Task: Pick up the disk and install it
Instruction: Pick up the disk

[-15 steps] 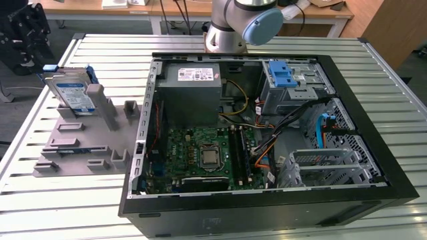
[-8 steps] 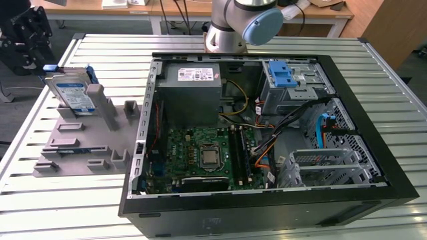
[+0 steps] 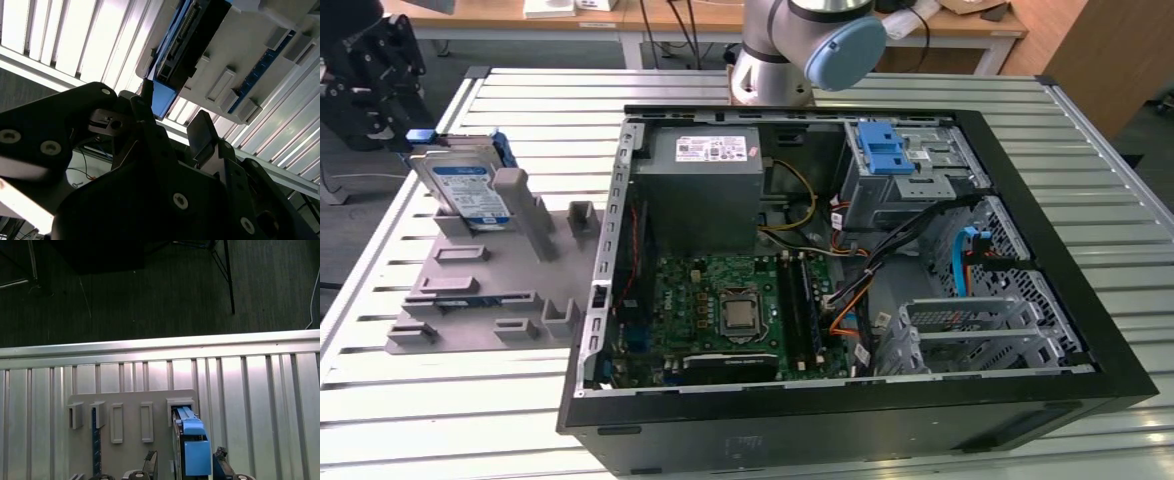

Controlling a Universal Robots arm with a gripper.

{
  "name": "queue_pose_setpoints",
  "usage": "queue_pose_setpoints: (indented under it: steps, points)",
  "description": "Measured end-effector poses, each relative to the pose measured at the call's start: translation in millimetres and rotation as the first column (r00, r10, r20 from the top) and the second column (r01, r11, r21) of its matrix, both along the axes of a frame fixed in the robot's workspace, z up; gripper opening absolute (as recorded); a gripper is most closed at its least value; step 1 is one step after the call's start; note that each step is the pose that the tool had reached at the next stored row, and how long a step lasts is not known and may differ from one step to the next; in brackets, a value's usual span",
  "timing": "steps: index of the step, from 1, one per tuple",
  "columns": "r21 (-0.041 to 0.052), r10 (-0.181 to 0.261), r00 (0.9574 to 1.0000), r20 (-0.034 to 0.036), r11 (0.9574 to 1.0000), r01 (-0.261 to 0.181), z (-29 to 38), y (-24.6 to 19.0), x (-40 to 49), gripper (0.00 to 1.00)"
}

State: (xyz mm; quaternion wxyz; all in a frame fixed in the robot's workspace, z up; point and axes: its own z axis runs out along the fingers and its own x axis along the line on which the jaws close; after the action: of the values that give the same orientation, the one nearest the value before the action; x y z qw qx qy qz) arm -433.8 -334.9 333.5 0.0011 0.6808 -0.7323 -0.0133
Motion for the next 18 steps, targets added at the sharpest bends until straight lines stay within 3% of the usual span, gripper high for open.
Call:
queue_pose_setpoints:
  steps: [9,18]
  points:
    - [-0.0002,0.000,1.0000,-0.0003,1.0000,0.000,-1.9,3.0,-0.2,0.55]
    - [-0.0002,0.000,1.0000,-0.0003,1.0000,0.000,-10.2,3.8,-1.4,0.55]
